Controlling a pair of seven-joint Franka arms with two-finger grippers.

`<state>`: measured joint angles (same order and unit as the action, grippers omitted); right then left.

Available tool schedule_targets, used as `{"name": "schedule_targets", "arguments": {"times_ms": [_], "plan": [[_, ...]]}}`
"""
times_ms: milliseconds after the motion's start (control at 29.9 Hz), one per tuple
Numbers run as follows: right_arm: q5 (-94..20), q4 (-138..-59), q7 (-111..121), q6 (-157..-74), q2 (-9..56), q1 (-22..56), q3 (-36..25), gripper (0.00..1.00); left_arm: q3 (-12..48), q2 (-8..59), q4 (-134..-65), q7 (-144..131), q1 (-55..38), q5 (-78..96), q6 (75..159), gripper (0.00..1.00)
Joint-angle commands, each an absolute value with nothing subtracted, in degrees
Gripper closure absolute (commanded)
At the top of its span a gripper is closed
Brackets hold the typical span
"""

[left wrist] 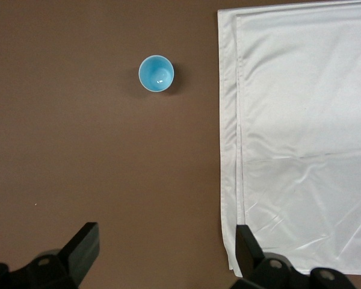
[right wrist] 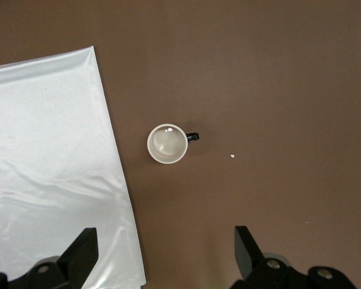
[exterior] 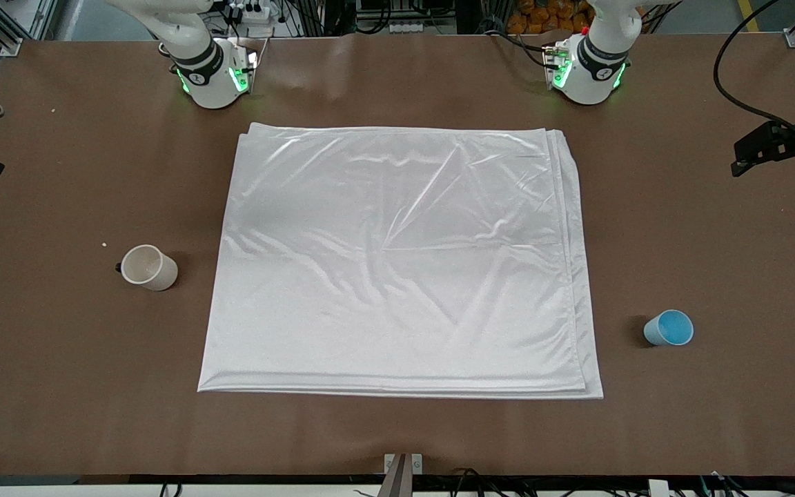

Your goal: Place blue cup into white mug on cloth

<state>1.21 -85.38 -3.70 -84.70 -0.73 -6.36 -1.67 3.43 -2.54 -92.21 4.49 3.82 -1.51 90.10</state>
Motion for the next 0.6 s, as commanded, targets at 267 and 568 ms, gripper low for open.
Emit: {"name": "schedule_targets", "arguments": {"times_ms": [267, 568], "plan": [[1.0, -86.5, -3.2, -85.1, -1.5, -7.1, -1.3, 0.00, 3.4, -1.4, -90.5, 3.8, 4.1, -0.5, 88.5, 0.00], [1.0, -90.0, -3.2, -88.5, -2.2, -7.1, -1.3, 0.00, 3.3, 5.3, -88.2, 3.4, 4.2, -1.1, 88.5, 0.00]]}}
